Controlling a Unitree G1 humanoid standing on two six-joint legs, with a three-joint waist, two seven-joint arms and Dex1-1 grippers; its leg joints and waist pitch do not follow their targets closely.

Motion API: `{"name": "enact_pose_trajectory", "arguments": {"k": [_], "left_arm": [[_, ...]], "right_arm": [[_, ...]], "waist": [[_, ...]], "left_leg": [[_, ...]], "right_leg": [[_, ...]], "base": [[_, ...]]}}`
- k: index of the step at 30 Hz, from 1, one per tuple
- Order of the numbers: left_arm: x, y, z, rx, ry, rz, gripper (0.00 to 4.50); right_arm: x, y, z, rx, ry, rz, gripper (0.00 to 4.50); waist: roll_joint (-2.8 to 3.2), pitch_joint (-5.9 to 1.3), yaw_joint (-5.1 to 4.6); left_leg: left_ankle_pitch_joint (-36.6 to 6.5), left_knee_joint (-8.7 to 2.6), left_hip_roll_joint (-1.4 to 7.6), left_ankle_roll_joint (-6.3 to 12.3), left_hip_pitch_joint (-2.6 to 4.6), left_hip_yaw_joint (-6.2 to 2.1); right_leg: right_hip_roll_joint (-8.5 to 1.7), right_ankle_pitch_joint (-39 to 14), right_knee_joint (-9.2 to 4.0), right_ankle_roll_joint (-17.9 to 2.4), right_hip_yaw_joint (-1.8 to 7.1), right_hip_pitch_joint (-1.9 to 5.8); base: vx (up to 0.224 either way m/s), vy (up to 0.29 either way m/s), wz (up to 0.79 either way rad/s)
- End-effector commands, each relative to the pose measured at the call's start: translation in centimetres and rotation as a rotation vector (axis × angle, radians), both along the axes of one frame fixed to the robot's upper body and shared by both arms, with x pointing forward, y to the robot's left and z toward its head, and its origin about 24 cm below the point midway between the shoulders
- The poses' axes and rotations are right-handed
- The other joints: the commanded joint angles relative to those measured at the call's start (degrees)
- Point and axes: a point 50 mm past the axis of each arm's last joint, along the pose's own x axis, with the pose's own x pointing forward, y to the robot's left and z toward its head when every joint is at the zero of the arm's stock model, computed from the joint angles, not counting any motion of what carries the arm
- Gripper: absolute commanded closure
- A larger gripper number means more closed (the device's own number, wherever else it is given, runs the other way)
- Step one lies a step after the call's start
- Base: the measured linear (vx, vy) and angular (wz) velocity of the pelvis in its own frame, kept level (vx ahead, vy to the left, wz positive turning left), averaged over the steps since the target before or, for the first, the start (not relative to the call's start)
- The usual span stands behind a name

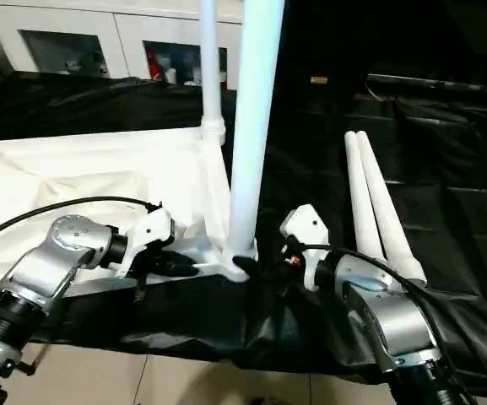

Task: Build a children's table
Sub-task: Insert table leg to table base, then rotate leg to tighten

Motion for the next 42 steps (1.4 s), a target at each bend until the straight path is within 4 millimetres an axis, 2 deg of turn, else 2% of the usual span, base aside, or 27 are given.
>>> {"name": "enact_pose_trajectory", "arguments": {"k": [1,5,8,10,13,14,18,19,27,29,32,35,38,41,42], "left_arm": [[-0.6,-1.6,0.9,-0.054,-0.006,-0.12,4.5],[-1.0,-1.7,1.0,-0.058,0.007,-0.141,4.5],[-1.3,-1.7,1.1,-0.058,0.01,-0.152,4.5],[-1.3,-1.7,1.1,-0.057,0.011,-0.154,4.5],[-1.3,-1.7,1.0,-0.05,0.012,-0.157,4.5],[-1.3,-1.7,1.0,-0.049,0.012,-0.156,4.5],[-1.4,-1.7,1.0,-0.047,0.013,-0.156,4.5],[-1.4,-1.7,1.0,-0.045,0.013,-0.156,4.5],[-1.3,-1.6,0.7,-0.033,0.015,-0.15,4.5],[-1.3,-1.6,0.7,-0.032,0.016,-0.148,4.5],[-1.2,-1.5,0.5,-0.022,0.014,-0.13,4.5],[-0.5,-1.6,0.3,-0.004,-0.011,-0.063,4.5],[0.8,-2.1,0.1,0.0,-0.065,0.075,4.5],[2.8,-3.1,-0.1,0.005,-0.11,0.292,4.5],[3.2,-3.6,-0.1,0.007,-0.112,0.34,4.5]], "right_arm": [[0.1,0.2,0.4,-0.009,-0.002,0.036,0.02],[0.2,0.4,0.6,0.008,-0.019,0.043,0.02],[0.1,1.0,0.7,0.034,-0.013,0.073,0.02],[0.1,1.2,0.8,0.042,-0.01,0.083,0.3],[0.0,1.4,0.7,0.057,0.002,0.09,0.4],[0.1,1.4,0.7,0.06,0.005,0.09,0.63],[0.1,1.4,0.6,0.063,0.011,0.089,0.85],[0.1,1.5,0.6,0.066,0.014,0.091,0.94],[-0.2,1.5,0.2,0.06,0.023,0.104,1.77],[-0.2,1.5,0.1,0.059,0.028,0.107,1.77],[-0.2,1.6,-0.2,0.071,0.044,0.088,2.11],[0.2,1.7,-0.9,0.1,0.064,-0.007,2.3],[1.0,1.8,-2.1,0.094,0.08,-0.157,2.4],[2.5,2.1,-4.2,0.064,0.111,-0.429,2.42],[3.0,2.3,-4.7,0.051,0.118,-0.518,2.43]], "waist": [[-0.08,-3.37,-0.02],[-0.05,-3.47,0.37],[-0.06,-3.48,0.39],[-0.04,-3.46,0.42],[-0.05,-3.45,0.49],[-0.02,-3.41,0.51],[-0.07,-3.53,0.53],[0.13,-3.53,0.57],[0.16,-3.62,0.54],[0.15,-3.65,0.53],[0.17,-3.65,0.52],[0.16,-3.66,0.42],[0.16,-3.56,0.3],[0.38,-3.24,0.13],[0.41,-3.07,-0.25]], "left_leg": [[0.1,-3.57,2.14,6.84,-0.86,-0.07],[-0.3,-3.56,2.14,5.38,-0.85,-0.13],[-0.1,-3.47,2.01,5.29,-1.03,-0.16],[-0.3,-3.46,1.99,5.21,-0.98,-0.15],[-1.2,-3.46,1.88,4.79,-0.97,-0.12],[-1.3,-3.48,1.91,4.72,-0.96,-0.13],[-1.1,-3.42,1.81,4.49,-1.07,-0.17],[-1.0,-3.41,1.77,4.53,-1.08,-0.18],[-0.5,-3.34,1.78,4.67,-1.15,-0.24],[-0.5,-3.31,1.76,4.58,-1.15,-0.24],[-0.5,-3.3,1.78,4.58,-1.11,-0.22],[-0.7,-3.3,1.72,4.25,-1.15,-0.22],[-2.1,-3.29,1.48,3.11,-1.11,-0.1],[-4.1,-3.51,1.33,1.82,-0.72,-0.06],[-5.9,-3.52,1.12,0.76,-0.52,-0.09]], "right_leg": [[-4.25,-9.6,-2.94,-11.3,3.97,4.5],[-4.25,-10.6,-2.86,-10.2,3.97,4.56],[-4.18,-10.3,-2.83,-9.9,3.96,4.63],[-4.19,-10.8,-2.89,-9.8,3.95,4.57],[-4.11,-12.7,-3.08,-9.0,3.89,4.55],[-4.1,-13.0,-3.11,-8.9,3.89,4.5],[-4.04,-13.1,-3.08,-8.3,3.85,4.62],[-4.01,-12.8,-3.06,-8.2,3.83,4.6],[-3.96,-11.3,-2.86,-8.8,3.75,4.69],[-3.94,-11.4,-2.86,-8.8,3.75,4.73],[-3.92,-11.3,-2.87,-8.9,3.76,4.67],[-3.92,-11.6,-2.92,-8.8,3.71,4.7],[-3.86,-15.2,-3.48,-7.5,3.56,4.62],[-3.77,-20.2,-4.35,-5.6,3.38,4.22],[-3.84,-24.4,-4.82,-4.7,3.13,4.01]], "base": [[0.0,0.0,0.0],[0.0,0.0,0.0],[0.0,0.0,0.0],[0.0,0.0,0.0],[0.0,0.0,0.0],[0.0,0.0,0.0],[0.0,0.0,0.0],[0.0,0.0,0.0],[0.0,0.0,0.0],[0.0,0.0,0.0],[0.0,0.0,0.0],[0.0,0.0,0.0],[0.0,0.0,0.0],[0.0,0.0,0.0],[0.0,0.0,0.0]]}}
